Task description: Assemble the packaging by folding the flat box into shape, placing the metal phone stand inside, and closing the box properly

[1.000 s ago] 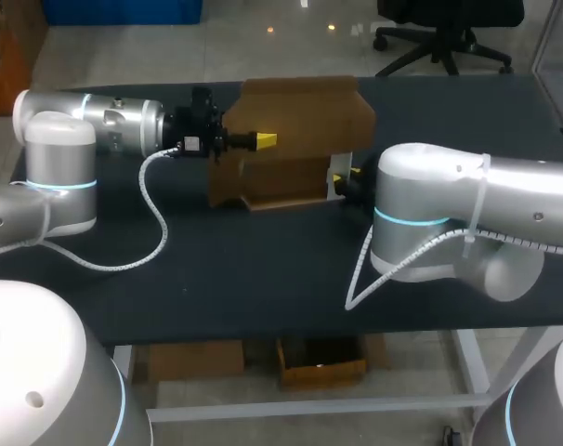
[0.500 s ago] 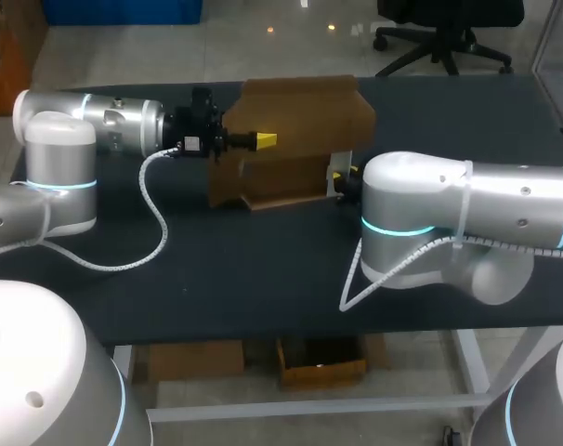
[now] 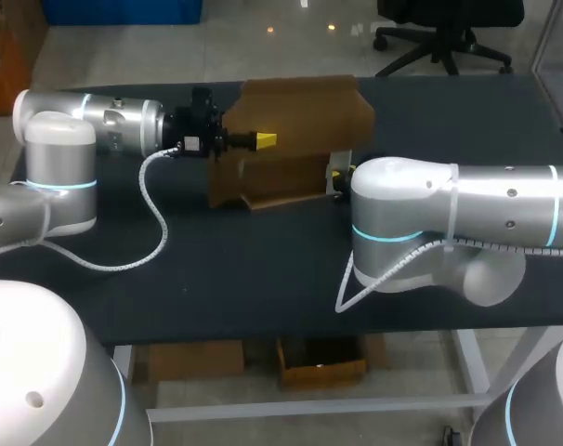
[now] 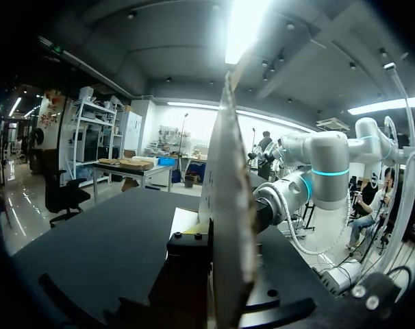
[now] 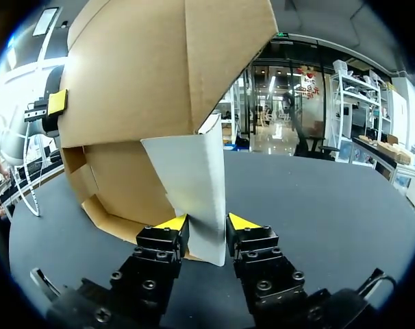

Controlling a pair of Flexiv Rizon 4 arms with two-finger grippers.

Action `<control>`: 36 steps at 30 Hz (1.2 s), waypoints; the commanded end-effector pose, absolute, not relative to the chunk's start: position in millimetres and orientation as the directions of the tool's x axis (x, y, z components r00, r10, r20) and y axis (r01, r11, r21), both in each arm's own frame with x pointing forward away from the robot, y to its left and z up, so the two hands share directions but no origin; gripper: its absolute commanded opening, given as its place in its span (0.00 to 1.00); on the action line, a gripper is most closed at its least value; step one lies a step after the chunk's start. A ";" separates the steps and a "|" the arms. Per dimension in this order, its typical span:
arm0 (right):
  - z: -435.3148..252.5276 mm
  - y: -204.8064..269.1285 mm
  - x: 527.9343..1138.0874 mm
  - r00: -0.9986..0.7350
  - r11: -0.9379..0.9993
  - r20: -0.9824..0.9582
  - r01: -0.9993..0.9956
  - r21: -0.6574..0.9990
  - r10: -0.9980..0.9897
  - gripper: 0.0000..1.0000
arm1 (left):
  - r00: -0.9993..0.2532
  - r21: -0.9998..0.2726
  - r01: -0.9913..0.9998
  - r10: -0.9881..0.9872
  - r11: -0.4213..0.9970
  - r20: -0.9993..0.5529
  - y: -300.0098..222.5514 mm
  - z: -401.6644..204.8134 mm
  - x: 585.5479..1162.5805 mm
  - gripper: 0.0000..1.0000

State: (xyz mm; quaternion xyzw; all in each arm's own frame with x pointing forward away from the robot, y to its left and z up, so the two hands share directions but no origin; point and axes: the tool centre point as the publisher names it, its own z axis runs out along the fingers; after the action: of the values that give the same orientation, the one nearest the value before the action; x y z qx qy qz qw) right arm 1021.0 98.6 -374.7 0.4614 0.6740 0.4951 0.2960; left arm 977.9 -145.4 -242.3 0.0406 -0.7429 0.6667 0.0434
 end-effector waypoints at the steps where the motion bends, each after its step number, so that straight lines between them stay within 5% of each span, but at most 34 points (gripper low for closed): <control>1: -378.9 101.7 1026.8 -0.386 0.081 0.055 0.327 0.941 0.921 0.31 | -0.993 -0.987 -0.118 0.003 0.106 0.119 -144.5 -247.3 976.8 0.00; 24: -379.4 100.1 1031.5 -0.360 0.050 0.072 0.318 0.947 0.930 0.22 | -0.993 -0.987 -0.118 0.003 0.106 0.119 -144.5 -247.3 976.8 0.00; 36: -377.6 99.9 1033.5 -0.348 0.037 0.078 0.313 0.949 0.934 0.07 | -0.993 -0.987 -0.118 0.003 0.106 0.119 -144.5 -247.3 976.8 0.00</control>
State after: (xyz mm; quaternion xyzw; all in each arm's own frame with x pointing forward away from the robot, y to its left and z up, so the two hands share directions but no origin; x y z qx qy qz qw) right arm 1031.5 95.2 -375.1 0.4773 0.6532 0.5024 0.3052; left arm 976.9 -145.4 -242.5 0.0402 -0.7428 0.6669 0.0443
